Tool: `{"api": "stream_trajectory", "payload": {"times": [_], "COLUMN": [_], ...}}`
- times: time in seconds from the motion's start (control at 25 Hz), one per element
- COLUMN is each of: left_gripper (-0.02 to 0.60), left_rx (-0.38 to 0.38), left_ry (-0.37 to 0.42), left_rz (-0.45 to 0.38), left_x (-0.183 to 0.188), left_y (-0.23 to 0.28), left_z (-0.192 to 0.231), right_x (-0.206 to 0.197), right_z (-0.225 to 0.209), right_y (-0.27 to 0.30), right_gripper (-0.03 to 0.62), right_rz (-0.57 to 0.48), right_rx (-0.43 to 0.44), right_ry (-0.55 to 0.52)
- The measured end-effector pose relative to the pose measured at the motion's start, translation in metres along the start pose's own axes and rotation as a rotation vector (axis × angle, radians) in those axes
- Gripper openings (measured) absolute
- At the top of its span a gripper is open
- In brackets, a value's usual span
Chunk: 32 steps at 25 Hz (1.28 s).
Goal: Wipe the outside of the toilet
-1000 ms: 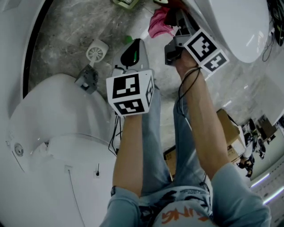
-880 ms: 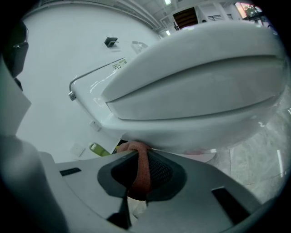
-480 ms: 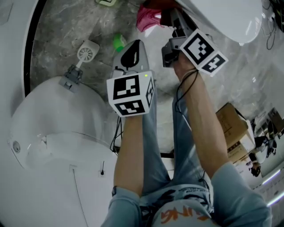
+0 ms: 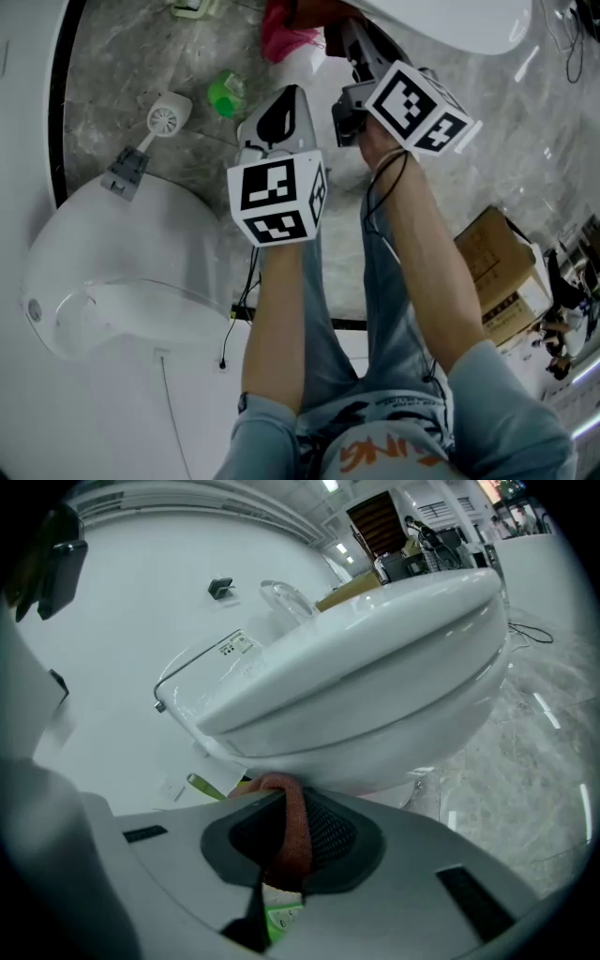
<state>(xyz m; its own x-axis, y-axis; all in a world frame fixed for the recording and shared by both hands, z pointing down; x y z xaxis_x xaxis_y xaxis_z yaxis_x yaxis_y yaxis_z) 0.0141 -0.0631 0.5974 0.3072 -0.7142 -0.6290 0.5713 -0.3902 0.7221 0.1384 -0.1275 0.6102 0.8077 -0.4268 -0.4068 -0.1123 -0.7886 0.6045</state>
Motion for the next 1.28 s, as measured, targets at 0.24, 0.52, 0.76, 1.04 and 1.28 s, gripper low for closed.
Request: {"api": "stream_trajectory", "payload": {"times": [0.24, 0.52, 0.76, 1.04, 1.28], "left_gripper": [-0.002, -0.002, -0.002, -0.002, -0.002], "left_rx": [0.003, 0.011, 0.029, 0.083, 0.112], "left_ry": [0.021, 0.034, 0.018, -0.048, -0.095], "left_rz": [-0.006, -0.002, -0.025, -0.061, -0.072], "left_x": [0.001, -0.003, -0.005, -0.017, -0.034], "left_y": [0.006, 0.011, 0.016, 0.014, 0.008], "left_z": [-0.027, -0.064, -0.100, -0.123, -0.134], "right_x": [0.012, 0.029, 0.055, 0.076, 0.068], "right_z": [-0.025, -0.061, -0.095, -0.130, -0.140], "right_y": [-0.019, -0.043, -0.065, -0.084, -0.107], "right_gripper": [0.044, 0.044, 0.044, 0.043, 0.043], "right_rz": [0.005, 0.014, 0.015, 0.018, 0.068], "right_rx": [0.002, -0.012, -0.030, -0.067, -0.058], "right_ry": [-0.003, -0.004, -0.024, -0.074, -0.152]}}
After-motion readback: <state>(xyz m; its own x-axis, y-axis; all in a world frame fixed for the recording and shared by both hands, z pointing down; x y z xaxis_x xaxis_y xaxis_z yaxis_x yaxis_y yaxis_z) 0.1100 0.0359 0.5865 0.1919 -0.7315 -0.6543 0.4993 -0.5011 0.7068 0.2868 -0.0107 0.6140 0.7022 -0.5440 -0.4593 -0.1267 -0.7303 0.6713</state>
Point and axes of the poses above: the fingertips, and each gripper's own axes: y forward along the fingers, z to its left, x out of its top, the point moved 1 cm from there along -y, backward along the fingers, and after that the axes turned 15 degrees about y, right-handed, at the moved point
